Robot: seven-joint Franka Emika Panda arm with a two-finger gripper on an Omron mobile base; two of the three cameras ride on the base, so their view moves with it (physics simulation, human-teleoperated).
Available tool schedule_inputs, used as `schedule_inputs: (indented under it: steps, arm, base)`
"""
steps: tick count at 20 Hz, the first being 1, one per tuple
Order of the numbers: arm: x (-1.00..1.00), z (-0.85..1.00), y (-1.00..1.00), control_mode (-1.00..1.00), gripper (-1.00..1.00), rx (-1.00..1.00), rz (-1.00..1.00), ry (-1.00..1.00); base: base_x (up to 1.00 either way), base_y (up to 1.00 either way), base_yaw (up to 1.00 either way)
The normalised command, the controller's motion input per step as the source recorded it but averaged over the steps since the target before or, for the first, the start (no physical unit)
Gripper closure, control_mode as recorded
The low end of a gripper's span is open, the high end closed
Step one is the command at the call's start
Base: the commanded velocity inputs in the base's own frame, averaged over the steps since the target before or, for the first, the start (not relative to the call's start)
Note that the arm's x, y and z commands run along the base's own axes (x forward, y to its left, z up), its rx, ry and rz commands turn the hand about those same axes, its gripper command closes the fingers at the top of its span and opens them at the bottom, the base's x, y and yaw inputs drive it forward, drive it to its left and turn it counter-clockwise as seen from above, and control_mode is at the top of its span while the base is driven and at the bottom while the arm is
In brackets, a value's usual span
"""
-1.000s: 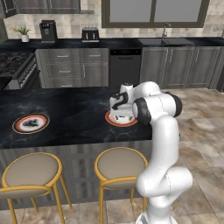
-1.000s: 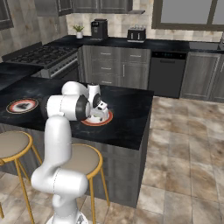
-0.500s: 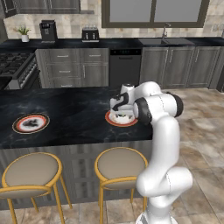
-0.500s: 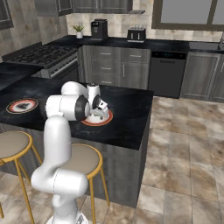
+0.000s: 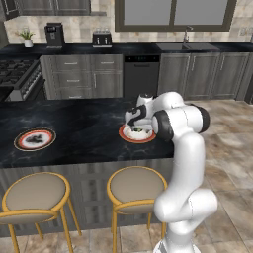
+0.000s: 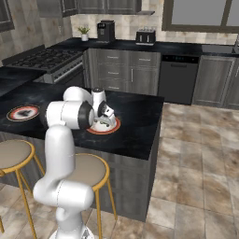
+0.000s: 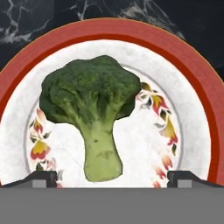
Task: Transport the steak and broccoli to the fridge. Place the steak on the rack containing meat and place the broccoli on the rack containing the vegetable, ensuring meats and vegetables are on different racks.
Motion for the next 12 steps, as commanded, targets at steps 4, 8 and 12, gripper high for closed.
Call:
schedule_inputs:
  steps: [4,8,12]
  arm:
    - [0.40,0.00,0.00,-1.00,-1.00,0.00,-0.01,0.00]
    - [0.37,0.00,0.00,-1.00,-1.00,0.00,0.00,0.00]
    - [0.09,-0.03,0.00,-1.00,-1.00,0.00,0.00,0.00]
  base:
    - [0.00,0.00,0.00]
    - [0.00,0.00,0.00]
    - [0.00,0.00,0.00]
